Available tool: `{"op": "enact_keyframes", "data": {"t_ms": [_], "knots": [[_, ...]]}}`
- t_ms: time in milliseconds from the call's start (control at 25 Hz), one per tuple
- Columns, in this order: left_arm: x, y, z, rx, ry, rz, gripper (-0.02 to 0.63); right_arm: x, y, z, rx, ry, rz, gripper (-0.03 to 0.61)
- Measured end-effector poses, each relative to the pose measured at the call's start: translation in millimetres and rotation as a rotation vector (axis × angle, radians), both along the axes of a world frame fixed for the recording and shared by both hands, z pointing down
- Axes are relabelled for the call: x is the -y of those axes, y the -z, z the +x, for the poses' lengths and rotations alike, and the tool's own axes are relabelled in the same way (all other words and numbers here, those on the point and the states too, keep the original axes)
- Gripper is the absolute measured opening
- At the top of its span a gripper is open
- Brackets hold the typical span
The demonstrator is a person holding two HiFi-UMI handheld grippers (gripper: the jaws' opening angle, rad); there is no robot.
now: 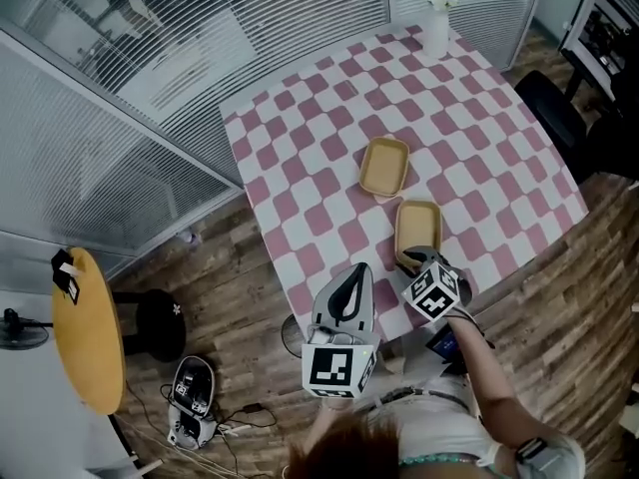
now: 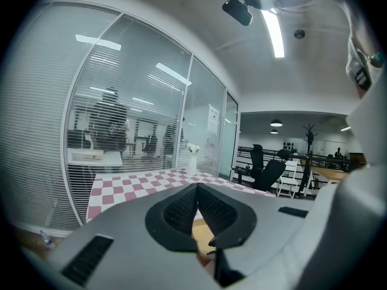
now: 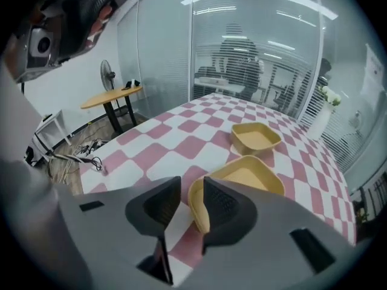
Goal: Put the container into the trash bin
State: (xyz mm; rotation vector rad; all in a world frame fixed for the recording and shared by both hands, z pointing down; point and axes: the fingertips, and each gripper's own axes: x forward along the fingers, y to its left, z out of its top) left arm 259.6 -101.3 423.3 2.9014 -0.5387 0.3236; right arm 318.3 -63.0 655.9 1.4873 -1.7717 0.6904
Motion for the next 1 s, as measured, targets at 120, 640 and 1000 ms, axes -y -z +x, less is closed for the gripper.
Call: {"op": "enact_keyframes", "data": {"t_ms": [120, 640, 1000], "knots": [[2.5, -1.2, -5.1, 0.008, 0.02, 0.002, 0.009, 0.9, -19.3, -1.0, -0.027, 0.043, -0.07, 0.112], [3.8, -6.3, -18.7, 0.018, 0.064, -0.017, 0.009, -0.2, -72.5, 1.4, -0.19, 0.139, -0.256, 0.011], [3.4, -3.4, -17.3, 0.021, 0.057, -0.007, 0.009, -0.4, -57.0, 1.1, -0.109, 0.119, -0.218, 0.008]]}}
